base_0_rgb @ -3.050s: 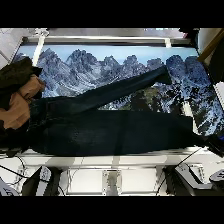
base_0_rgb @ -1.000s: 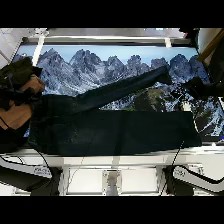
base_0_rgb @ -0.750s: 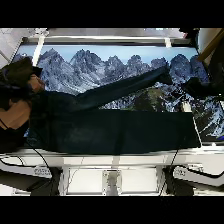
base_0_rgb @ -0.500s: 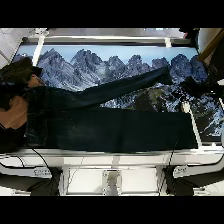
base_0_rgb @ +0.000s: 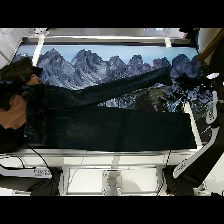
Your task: Fold the clothes and pants, and hang the long-sleeved shirts on hangers.
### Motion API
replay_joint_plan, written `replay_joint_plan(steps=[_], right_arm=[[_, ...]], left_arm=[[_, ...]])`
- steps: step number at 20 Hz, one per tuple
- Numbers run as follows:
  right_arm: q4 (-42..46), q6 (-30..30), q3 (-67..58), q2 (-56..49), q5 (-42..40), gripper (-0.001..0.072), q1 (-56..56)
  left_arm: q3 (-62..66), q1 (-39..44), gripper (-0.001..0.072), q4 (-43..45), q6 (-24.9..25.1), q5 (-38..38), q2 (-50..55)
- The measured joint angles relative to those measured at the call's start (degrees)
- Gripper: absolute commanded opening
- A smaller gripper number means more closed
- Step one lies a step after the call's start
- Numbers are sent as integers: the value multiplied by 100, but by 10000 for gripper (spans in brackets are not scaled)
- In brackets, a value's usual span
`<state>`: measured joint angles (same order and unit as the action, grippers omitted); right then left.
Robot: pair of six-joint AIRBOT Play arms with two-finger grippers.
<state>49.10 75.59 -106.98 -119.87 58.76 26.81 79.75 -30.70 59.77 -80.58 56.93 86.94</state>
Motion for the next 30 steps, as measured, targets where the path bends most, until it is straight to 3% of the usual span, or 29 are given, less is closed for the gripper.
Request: replay_joint_plan(steps=[2,5,7,8,9,10,11,17,23,28,29,30], right_arm=[[-125,-4,-468,-398,173,386,-7],[-258,-11,-833,-765,363,385,-42],[-323,-81,-940,-887,466,316,-83],[-352,-144,-975,-931,516,316,-107],[-380,-203,-997,-955,579,272,-136],[-385,-273,-1016,-973,645,58,-160],[-382,-317,-1021,-984,730,31,-177],[-293,-437,-1056,-337,1366,30,59],[761,-424,-1027,1025,2529,30,640],[1847,-413,-251,1429,3606,34,800],[1982,-409,98,1456,3689,156,813],[2061,-404,452,1478,3724,374,822]], left_arm=[[0,15,47,9,-9,0,-2],[2,31,47,13,-28,0,-2],[0,31,47,13,-44,2,-2],[2,31,48,13,-44,2,-2],[0,31,47,15,-44,2,-2],[0,31,47,15,-44,4,-2],[0,31,47,15,-46,4,-2],[0,4,47,17,-48,17,-125],[0,-33,47,9,-424,-85,-481],[0,-33,47,11,-715,-122,-514],[-4,-33,47,13,-756,-122,-501],[-4,-33,47,15,-758,-114,-492]])
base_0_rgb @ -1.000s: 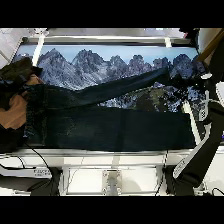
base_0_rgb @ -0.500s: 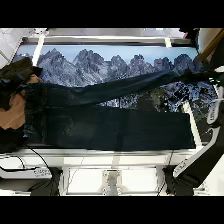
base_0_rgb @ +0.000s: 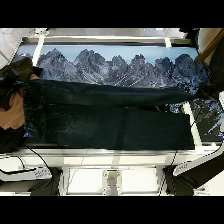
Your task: Fold the clothes and pants, and hang the long-sleeved shirts on hangers.
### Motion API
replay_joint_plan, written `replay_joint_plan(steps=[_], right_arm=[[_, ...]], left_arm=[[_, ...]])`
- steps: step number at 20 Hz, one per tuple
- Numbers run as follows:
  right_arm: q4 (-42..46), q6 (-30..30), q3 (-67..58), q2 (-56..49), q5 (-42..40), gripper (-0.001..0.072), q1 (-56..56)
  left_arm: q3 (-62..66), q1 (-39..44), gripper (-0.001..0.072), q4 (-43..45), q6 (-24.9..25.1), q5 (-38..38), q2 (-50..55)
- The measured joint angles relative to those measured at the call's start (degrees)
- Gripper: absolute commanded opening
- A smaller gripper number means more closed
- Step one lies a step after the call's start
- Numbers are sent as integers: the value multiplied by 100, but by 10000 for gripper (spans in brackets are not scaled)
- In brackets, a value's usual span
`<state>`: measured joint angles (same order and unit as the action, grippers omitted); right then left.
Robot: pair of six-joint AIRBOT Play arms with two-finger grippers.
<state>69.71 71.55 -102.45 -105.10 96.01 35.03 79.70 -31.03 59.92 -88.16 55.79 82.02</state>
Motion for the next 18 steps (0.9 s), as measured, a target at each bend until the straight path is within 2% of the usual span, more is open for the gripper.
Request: replay_joint_plan(steps=[1,4,7,12,18], right_arm=[[85,0,369,15,2,426,7],[146,0,1023,52,103,424,26],[195,-13,927,122,28,415,55],[-61,48,492,72,-1281,414,-184],[-470,-42,286,-557,-2673,414,-638]], left_arm=[[0,-2,47,2,-17,0,4],[0,-2,47,15,-39,13,15],[0,-2,47,9,-44,24,22],[0,59,47,4,-61,31,24],[0,157,47,4,-37,31,33]])
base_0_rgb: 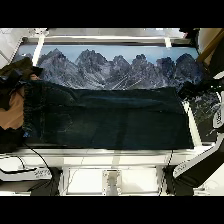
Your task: Fold the clothes and pants, and hang the long-sleeved shirts on hangers.
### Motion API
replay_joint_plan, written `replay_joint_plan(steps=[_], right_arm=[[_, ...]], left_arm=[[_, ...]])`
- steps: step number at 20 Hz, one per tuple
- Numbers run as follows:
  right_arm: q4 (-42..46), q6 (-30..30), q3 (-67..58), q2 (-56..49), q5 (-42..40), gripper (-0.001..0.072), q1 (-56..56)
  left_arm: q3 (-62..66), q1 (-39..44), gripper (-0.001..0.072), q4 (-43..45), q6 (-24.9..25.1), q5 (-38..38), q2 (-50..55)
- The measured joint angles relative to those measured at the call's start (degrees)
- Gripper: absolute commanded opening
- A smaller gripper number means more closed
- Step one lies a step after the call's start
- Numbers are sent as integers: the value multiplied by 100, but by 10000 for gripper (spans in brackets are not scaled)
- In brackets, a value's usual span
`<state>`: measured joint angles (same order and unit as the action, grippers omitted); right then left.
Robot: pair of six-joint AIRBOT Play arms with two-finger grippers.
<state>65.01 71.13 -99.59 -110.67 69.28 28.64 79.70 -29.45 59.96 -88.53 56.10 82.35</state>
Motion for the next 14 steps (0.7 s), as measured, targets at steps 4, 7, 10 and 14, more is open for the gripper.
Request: replay_joint_plan(steps=[4,7,10,14], right_arm=[[-387,-122,-472,-529,-195,414,-83],[-708,-245,-754,-820,-153,414,-131],[-841,-310,-872,-949,-74,412,-146],[-920,-426,-922,-1012,131,32,-153]], left_arm=[[0,13,47,-2,68,2,11],[0,17,47,-4,90,2,20],[0,17,47,-4,103,11,22],[0,17,47,-4,105,26,33]])
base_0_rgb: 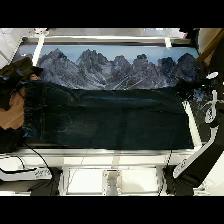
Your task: Fold the clothes and pants, and hang the long-sleeved shirts on hangers.
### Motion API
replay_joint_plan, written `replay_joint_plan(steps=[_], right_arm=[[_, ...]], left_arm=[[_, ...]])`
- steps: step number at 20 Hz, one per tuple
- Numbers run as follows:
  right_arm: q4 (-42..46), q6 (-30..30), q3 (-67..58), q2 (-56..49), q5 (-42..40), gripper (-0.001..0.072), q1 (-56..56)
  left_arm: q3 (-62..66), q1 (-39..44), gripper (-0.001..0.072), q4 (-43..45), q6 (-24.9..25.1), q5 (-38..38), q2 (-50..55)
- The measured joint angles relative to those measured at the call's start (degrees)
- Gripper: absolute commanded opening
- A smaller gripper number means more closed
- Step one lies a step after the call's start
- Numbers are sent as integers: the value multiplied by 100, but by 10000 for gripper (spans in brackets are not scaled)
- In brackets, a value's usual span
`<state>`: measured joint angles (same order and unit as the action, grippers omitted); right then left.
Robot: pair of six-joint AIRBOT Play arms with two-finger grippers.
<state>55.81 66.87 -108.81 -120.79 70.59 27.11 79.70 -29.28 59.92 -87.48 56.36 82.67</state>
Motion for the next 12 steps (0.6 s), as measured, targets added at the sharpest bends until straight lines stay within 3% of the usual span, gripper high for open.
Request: replay_joint_plan(steps=[8,12], right_arm=[[-15,-42,-461,251,1019,31,223],[0,85,-723,844,1561,30,586]], left_arm=[[2,-17,47,-326,0,-28,-70],[4,-46,47,-564,0,-426,-238]])
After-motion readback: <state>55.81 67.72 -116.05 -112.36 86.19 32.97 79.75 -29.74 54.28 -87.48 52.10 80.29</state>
